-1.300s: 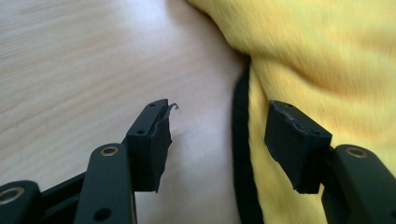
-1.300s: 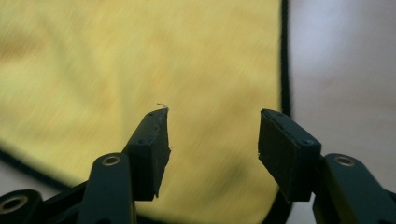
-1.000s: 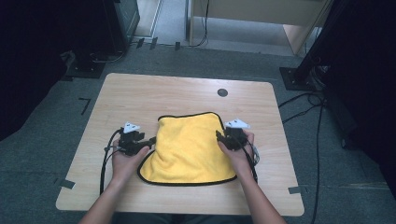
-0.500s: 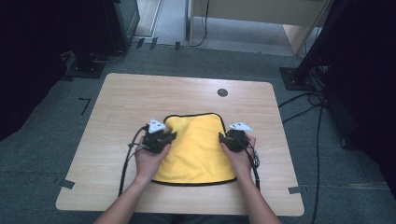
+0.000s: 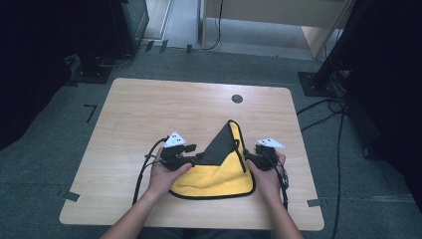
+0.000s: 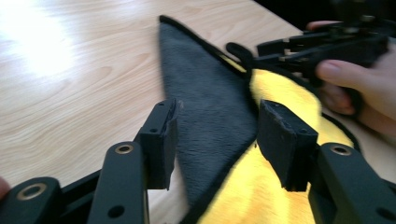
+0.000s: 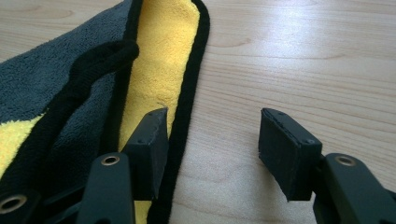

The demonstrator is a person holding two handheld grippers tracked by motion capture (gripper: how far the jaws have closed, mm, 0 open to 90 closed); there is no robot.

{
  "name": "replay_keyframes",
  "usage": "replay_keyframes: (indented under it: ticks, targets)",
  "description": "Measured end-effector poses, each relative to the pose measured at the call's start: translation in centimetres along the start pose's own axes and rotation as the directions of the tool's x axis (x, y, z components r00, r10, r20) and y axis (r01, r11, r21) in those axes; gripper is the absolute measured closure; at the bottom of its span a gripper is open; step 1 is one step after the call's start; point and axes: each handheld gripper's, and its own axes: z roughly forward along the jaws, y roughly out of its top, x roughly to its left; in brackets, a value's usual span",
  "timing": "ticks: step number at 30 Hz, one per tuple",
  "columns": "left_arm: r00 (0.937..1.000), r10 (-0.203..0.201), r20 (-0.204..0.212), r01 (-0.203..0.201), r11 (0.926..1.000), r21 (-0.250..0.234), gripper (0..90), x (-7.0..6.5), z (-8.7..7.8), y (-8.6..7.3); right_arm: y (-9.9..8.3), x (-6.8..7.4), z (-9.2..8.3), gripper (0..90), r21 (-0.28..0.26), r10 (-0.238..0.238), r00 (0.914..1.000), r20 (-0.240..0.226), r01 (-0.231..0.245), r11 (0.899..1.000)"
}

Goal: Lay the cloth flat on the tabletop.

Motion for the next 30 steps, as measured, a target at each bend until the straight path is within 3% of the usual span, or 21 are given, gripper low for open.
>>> replay_keyframes:
  ticks: [1, 2, 4, 6, 10, 12, 14, 15, 17, 18, 19, 20, 21, 24, 25, 26, 27, 28, 29, 30]
  targets:
    - [1.0000, 0.003, 0.008, -0.003, 0.9998, 0.022, 49.4, -0.3, 0.5, 0.2, 0.0, 0.1, 0.0, 43.3, -0.001, -0.007, 0.9999, 0.008, 0.007, 1.000]
    - [0.9998, 0.016, 0.006, -0.017, 0.9972, 0.073, 49.2, -0.8, 1.6, 0.4, 0.0, 0.2, 0.1, 43.2, 0.001, -0.013, 0.9999, 0.010, 0.013, 1.000]
    - [0.9973, 0.053, -0.051, -0.044, 0.9867, 0.157, 49.4, -1.4, 3.0, 0.3, 0.0, 0.4, 0.1, 43.0, 0.004, -0.028, 0.9993, 0.022, 0.028, 1.000]
    - [0.9970, 0.046, -0.062, -0.032, 0.9747, 0.221, 50.4, -1.5, 3.7, -0.2, 0.0, 0.4, 0.1, 43.0, 0.004, -0.029, 0.9993, 0.021, 0.029, 1.000]
    - [0.9937, 0.092, -0.065, -0.071, 0.9619, 0.264, 47.4, -1.5, 2.9, -1.5, -0.1, 0.3, 0.0, 43.0, 0.004, -0.019, 0.9997, 0.015, 0.018, 1.000]
    - [0.9928, 0.112, -0.043, -0.095, 0.9564, 0.276, 45.6, -1.5, 2.0, -2.0, -0.1, 0.3, 0.0, 43.0, 0.002, -0.023, 0.9996, 0.017, 0.023, 1.000]
    - [0.9852, 0.162, -0.055, -0.140, 0.9468, 0.290, 46.7, -1.7, 1.1, -2.6, -0.1, 0.5, 0.0, 43.0, 0.009, -0.030, 0.9992, 0.025, 0.030, 1.000]
    - [0.9774, 0.201, -0.065, -0.174, 0.9412, 0.289, 50.6, -1.9, 0.5, -3.0, -0.1, 0.5, 0.0, 43.2, 0.007, -0.038, 0.9988, 0.030, 0.038, 0.999]
    - [0.9712, 0.233, -0.050, -0.210, 0.9364, 0.281, 68.6, -2.0, -0.3, -3.5, -0.1, 0.6, 0.1, 43.3, 0.006, -0.038, 0.9989, 0.029, 0.038, 0.999]
    - [0.9679, 0.249, -0.036, -0.231, 0.9375, 0.260, 80.5, -1.9, -1.0, -3.9, -0.1, 0.6, 0.1, 43.5, 0.005, -0.038, 0.9988, 0.030, 0.038, 0.999]
    - [0.9714, 0.237, -0.007, -0.228, 0.9411, 0.249, 86.3, -1.7, -1.3, -4.0, -0.1, 0.6, 0.1, 43.8, 0.005, -0.042, 0.9986, 0.032, 0.041, 0.999]
    - [0.9764, 0.215, 0.016, -0.213, 0.9510, 0.224, 87.4, -1.3, -1.8, -4.0, -0.1, 0.6, 0.1, 43.9, 0.006, -0.043, 0.9986, 0.032, 0.043, 0.999]
    - [0.9803, 0.198, 0.006, -0.195, 0.9618, 0.192, 88.1, -0.8, -2.6, -4.2, -0.1, 0.6, 0.1, 44.1, 0.005, -0.045, 0.9984, 0.034, 0.045, 0.999]
    - [0.9870, 0.143, -0.074, -0.134, 0.9844, 0.114, 88.5, 0.9, -4.5, -4.5, -0.1, 0.8, 0.0, 45.3, 0.006, -0.053, 0.9979, 0.036, 0.053, 0.999]
    - [0.9909, 0.095, -0.095, -0.088, 0.9930, 0.079, 88.5, 1.7, -5.3, -4.7, -0.1, 0.8, 0.0, 45.9, 0.004, -0.059, 0.9975, 0.040, 0.059, 0.998]
    - [0.9895, 0.037, -0.139, -0.032, 0.9987, 0.040, 88.6, 3.0, -6.4, -5.0, -0.1, 0.9, 0.0, 46.3, 0.005, -0.063, 0.9971, 0.043, 0.063, 0.998]
    - [0.9825, -0.019, -0.185, 0.020, 0.9998, 0.002, 88.6, 4.0, -7.2, -5.4, -0.1, 0.9, 0.0, 46.6, 0.003, -0.069, 0.9967, 0.044, 0.069, 0.998]
    - [0.9690, -0.094, -0.229, 0.088, 0.9955, -0.035, 88.5, 5.2, -8.1, -5.9, -0.1, 1.0, 0.0, 46.8, 0.002, -0.074, 0.9961, 0.048, 0.074, 0.997]
    - [0.9439, -0.167, -0.285, 0.156, 0.9859, -0.060, 88.3, 6.4, -8.9, -6.5, -0.2, 1.1, 0.0, 46.7, 0.000, -0.077, 0.9957, 0.052, 0.077, 0.997]
    - [0.9149, -0.223, -0.336, 0.210, 0.9747, -0.076, 87.8, 7.5, -9.6, -7.1, -0.2, 1.1, 0.0, 46.7, 0.000, -0.081, 0.9952, 0.055, 0.081, 0.997]
